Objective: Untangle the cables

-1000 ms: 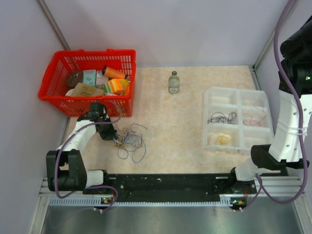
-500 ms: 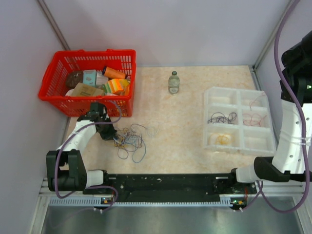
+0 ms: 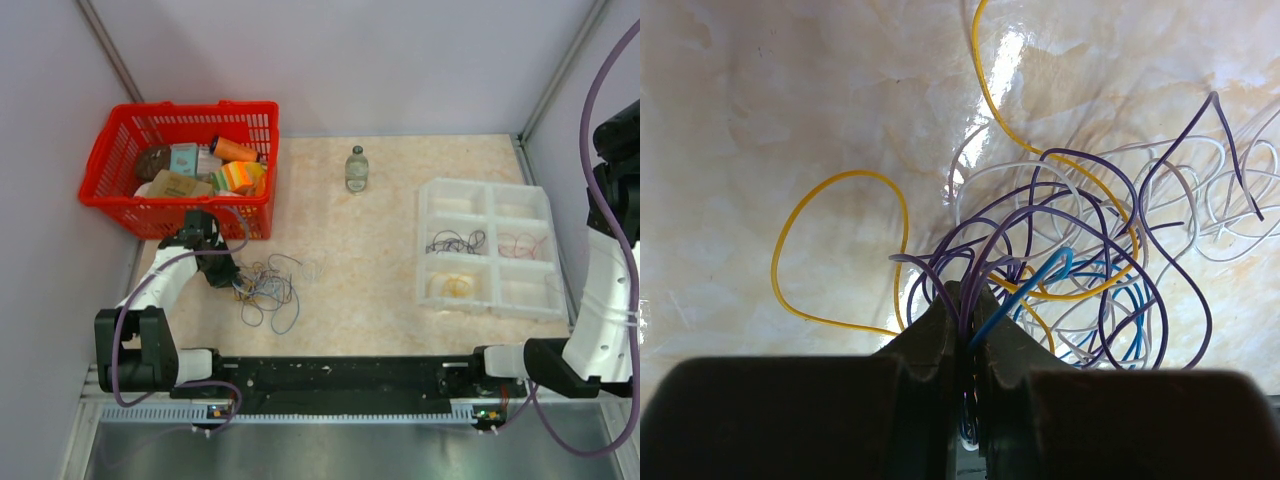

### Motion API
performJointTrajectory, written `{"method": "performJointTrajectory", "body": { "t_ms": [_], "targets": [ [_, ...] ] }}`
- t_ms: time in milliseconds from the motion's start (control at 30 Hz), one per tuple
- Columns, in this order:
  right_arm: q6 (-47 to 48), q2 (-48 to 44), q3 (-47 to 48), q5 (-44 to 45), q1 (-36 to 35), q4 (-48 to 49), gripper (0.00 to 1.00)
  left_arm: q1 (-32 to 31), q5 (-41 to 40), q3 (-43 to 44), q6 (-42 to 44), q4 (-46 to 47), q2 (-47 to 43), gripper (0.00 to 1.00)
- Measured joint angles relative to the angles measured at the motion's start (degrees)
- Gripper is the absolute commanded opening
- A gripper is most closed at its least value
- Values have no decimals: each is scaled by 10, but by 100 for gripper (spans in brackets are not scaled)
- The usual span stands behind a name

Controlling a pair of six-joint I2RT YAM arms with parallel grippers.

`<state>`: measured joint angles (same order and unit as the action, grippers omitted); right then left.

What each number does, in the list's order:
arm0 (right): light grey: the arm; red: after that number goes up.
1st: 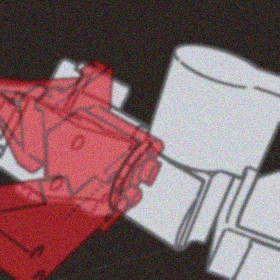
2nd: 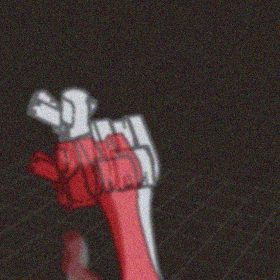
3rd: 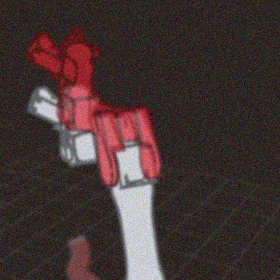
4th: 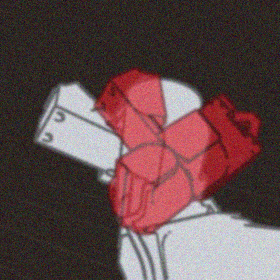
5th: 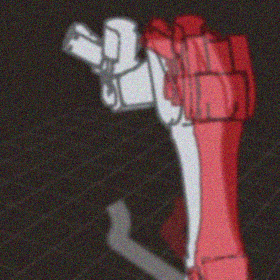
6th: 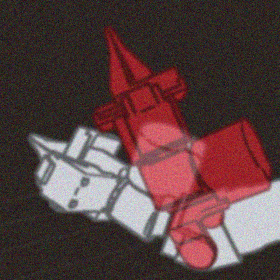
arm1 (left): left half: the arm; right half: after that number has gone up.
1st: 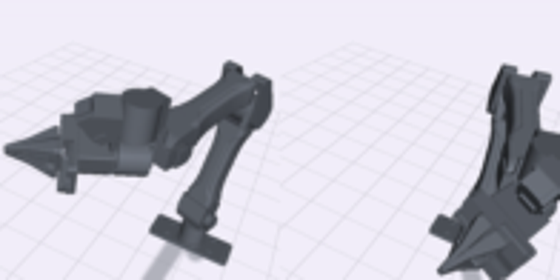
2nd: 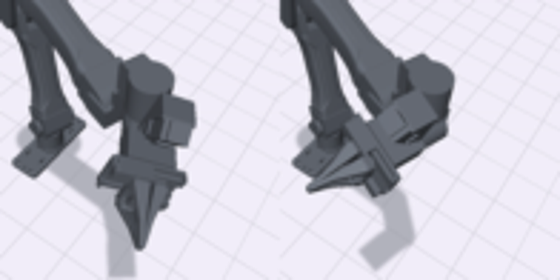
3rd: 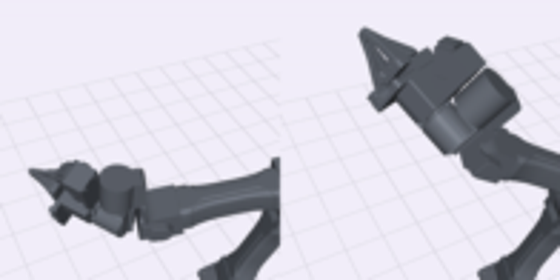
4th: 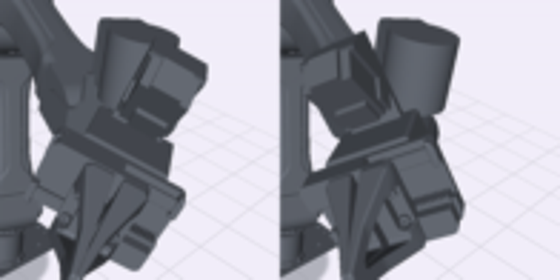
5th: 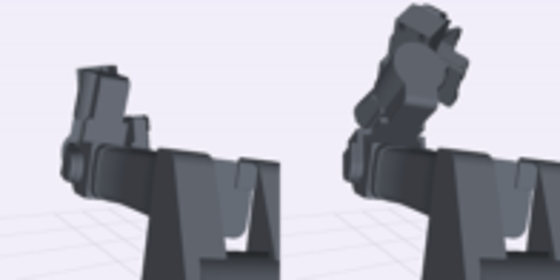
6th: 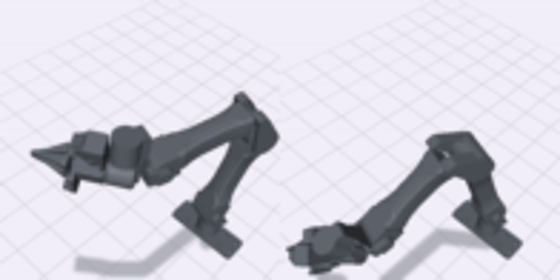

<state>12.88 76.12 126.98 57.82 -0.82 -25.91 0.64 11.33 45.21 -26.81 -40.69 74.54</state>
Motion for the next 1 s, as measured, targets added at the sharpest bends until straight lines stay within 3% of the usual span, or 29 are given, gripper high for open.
{"method": "performJointTrajectory", "body": {
  "t_ms": [500,1000],
  "targets": [
    [-3,59,56,-8,0,2,0,0,0,0,0,0,0,5],
    [-7,50,6,-3,3,10,0,0,0,0,2,2,4,5]
  ]
}}
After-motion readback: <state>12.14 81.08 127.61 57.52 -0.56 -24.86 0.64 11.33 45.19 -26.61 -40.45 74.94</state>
